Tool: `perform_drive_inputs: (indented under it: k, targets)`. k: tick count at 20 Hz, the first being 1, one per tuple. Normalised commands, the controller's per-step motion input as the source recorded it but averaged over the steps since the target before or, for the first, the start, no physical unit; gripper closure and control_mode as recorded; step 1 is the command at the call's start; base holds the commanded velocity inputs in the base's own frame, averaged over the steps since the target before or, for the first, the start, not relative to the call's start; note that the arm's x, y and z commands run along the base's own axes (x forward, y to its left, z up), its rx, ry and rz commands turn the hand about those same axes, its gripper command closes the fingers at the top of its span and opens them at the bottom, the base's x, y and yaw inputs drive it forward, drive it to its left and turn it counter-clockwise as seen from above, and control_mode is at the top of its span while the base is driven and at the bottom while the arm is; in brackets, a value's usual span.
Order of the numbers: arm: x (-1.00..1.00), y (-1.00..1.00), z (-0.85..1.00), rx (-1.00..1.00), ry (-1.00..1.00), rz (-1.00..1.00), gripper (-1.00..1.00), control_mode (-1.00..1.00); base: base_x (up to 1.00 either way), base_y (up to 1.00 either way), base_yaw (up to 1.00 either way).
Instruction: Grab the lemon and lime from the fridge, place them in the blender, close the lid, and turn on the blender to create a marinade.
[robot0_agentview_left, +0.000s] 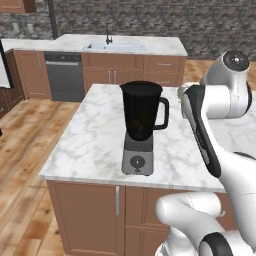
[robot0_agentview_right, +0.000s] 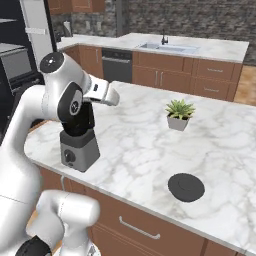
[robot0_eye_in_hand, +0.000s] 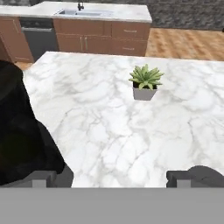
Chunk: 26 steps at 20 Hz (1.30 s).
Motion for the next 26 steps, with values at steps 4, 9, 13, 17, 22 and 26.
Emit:
perform_drive_inputs:
  k: [4, 9, 13, 17, 22, 26]
  targets:
    - [-0.39, -0.77, -0.02, 0.12, 0.0, -0.15, -1.0, -1.0, 0.0, 0.0, 0.0]
    - [-0.59, -0.91, -0.18, 0.11, 0.0, -0.13, -1.0, -1.0, 0.0, 0.0, 0.0]
    - [-0.41, -0.98, -0.52, 0.05, 0.0, -0.13, -1.0, -1.0, 0.0, 0.0, 0.0]
    - [-0.14, -0.88, -0.67, 0.07, 0.0, -0.14, -1.0, -1.0, 0.0, 0.0, 0.0]
    - [0.0, -0.76, -0.58, 0.09, 0.0, -0.13, -1.0, -1.0, 0.0, 0.0, 0.0]
    - [0.0, -0.65, -0.35, 0.01, 0.11, -0.13, -1.0, -1.0, 0.0, 0.0, 0.0]
